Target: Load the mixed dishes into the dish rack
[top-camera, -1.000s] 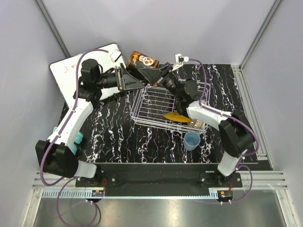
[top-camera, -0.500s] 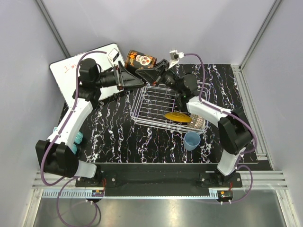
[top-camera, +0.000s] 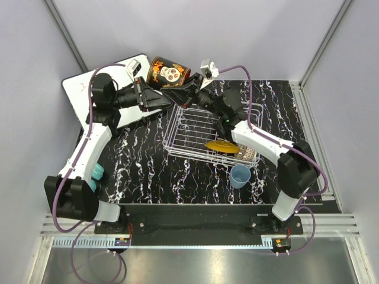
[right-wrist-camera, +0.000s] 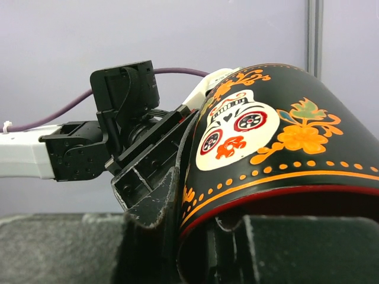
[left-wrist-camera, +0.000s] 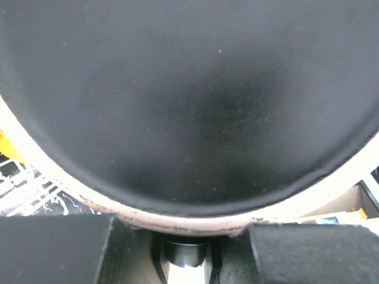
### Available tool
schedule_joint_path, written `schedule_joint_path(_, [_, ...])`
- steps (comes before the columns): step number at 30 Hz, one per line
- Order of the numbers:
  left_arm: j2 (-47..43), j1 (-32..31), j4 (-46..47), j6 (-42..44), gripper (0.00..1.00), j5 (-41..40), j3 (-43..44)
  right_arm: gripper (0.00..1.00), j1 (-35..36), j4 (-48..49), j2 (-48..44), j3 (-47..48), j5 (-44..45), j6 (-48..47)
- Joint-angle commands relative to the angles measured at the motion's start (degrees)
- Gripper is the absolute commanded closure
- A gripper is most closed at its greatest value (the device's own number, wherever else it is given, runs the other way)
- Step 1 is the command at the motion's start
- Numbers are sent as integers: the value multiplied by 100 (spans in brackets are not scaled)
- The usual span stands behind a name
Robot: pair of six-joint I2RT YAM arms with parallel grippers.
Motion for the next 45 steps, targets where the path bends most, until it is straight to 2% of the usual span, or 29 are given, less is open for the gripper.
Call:
schedule_joint_path(1, [-148, -216, 1372, -387, 79, -128, 380, 100, 1009, -915, 245, 152, -2076, -89])
schedule_joint_path(3, [-122, -207, 1651, -736, 76, -58, 397, 100, 1009, -985, 367, 345, -2259, 7])
schedule_joint_path(5, [-113, -207, 1811, -861, 88, 13, 459, 100, 1018, -933, 500, 390, -2314, 51])
schedule_joint_path(6, [-104, -198, 1733, -844, 100, 13, 537, 100, 1018, -933, 509, 381, -2305, 43])
schedule_joint_path(9, [-60, -172, 2161, -1212, 100, 65, 486, 100, 1009, -1011, 483, 355, -2314, -27])
schedule_joint_path(10, [-51, -172, 2606, -1326, 100, 91, 451, 97, 1009, -1064, 456, 337, -2253, -62])
schedule_joint_path(11, [-34, -146, 2898, -1623, 100, 109, 415, 86, 1009, -1152, 421, 276, -2130, -158])
schedule_joint_path(13, [19, -111, 3521, -1871, 100, 127, 310, 75, 1000, -1266, 289, 188, -2033, -256])
schedule_joint_path(14, [28, -67, 3508, -1881, 100, 144, 318, 65, 983, -1362, 245, 101, -1919, -334])
schedule_joint_path(15, [36, -49, 3490, -1855, 100, 162, 353, 61, 974, -1407, 132, 47, -1849, -353])
schedule_joint_path(24, [19, 223, 3403, -1706, 100, 250, 582, 49, 737, -1223, -106, -313, -1620, -195])
schedule_joint_path(28, [-7, 416, 2816, -1311, 100, 346, 617, 46, 509, -1170, -378, -646, -1532, -151])
schedule_joint_path(30, [-34, 513, 2262, -644, 100, 382, 766, 43, 359, -1082, -597, -831, -1383, -151])
schedule_joint_path(32, [-60, 575, 1287, 196, 100, 417, 959, 40, 245, -1038, -721, -1060, -1303, -133])
schedule_joint_path(33, [-60, 584, 518, 533, 100, 399, 1038, 40, 218, -1029, -826, -1130, -1277, -133])
schedule_joint_path(34, [-69, 601, 188, 832, 100, 373, 1109, 39, 201, -1003, -862, -1253, -1259, -142])
schedule_joint_path(35, [-69, 610, -50, 1253, 100, 356, 1205, 40, 183, -1003, -923, -1297, -1233, -133])
schedule_joint_path(42, [-69, 628, -1482, 2406, 100, 5, 1460, 38, 69, -1020, -1134, -1640, -1180, -89])
schedule_joint_path(43, [-52, 628, -1728, 2904, 100, -83, 1574, 38, 34, -1125, -1204, -1693, -1180, -141])
schedule_joint_path(45, [-34, 610, -2362, 3373, 100, -372, 1654, 37, -98, -1371, -1538, -1912, -1154, -212])
